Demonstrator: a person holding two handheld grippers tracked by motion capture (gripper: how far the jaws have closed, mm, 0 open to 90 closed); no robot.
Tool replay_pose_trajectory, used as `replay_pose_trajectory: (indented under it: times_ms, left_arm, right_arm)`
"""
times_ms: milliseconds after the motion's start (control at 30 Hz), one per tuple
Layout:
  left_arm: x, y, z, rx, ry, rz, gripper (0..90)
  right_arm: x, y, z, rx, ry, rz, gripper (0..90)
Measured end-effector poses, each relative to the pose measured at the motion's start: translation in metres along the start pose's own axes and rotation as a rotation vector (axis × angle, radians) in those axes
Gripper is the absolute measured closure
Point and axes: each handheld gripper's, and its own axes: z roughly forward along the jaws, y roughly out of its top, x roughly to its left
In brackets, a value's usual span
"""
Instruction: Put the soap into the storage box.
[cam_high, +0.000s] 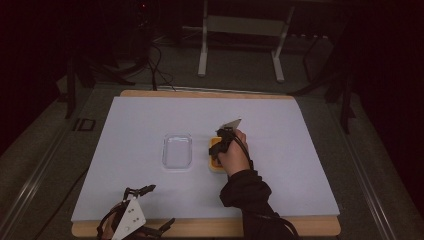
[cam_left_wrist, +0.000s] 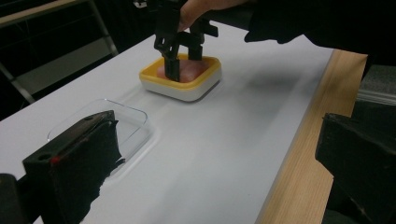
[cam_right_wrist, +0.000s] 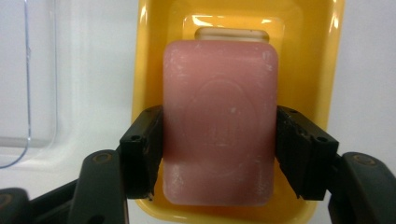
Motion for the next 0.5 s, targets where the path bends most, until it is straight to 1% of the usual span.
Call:
replay_pose_trajectory:
  times_ms: [133,233,267,333,400,433,500]
  left_arm:
    - [0.0,0.0,0.0,0.0,0.0,0.0,0.5]
    - [-0.001,0.0,0.0,0.0,-0.002,-0.001,0.5]
    - [-0.001,0.0,0.0,0.001,-0.001,0.0,0.5]
    - [0.0,0.0,0.001,0.001,0.0,-0.001,0.5]
    - [0.0,0.0,0.001,0.005,-0.001,0.0,0.5]
    - [0.0,0.0,0.001,0.007,-0.001,0.0,0.5]
    - [-0.001,0.0,0.001,0.008,-0.001,0.001,0.4]
  right_arm:
    - [-0.001,0.001,-0.01,-0.009,0.008,-0.007,33.0]
    - [-0.005,0.002,-0.019,-0.018,0.034,-0.016,31.3]
    - [-0.007,0.002,-0.022,-0.018,0.049,-0.02,29.6]
    - [-0.01,0.002,-0.028,-0.025,0.076,-0.042,27.2]
    - [-0.014,0.002,-0.033,-0.041,0.102,-0.082,25.7]
    - [-0.016,0.001,-0.036,-0.043,0.113,-0.097,26.3]
    - [-0.02,0.0,-0.041,-0.061,0.138,-0.143,26.3]
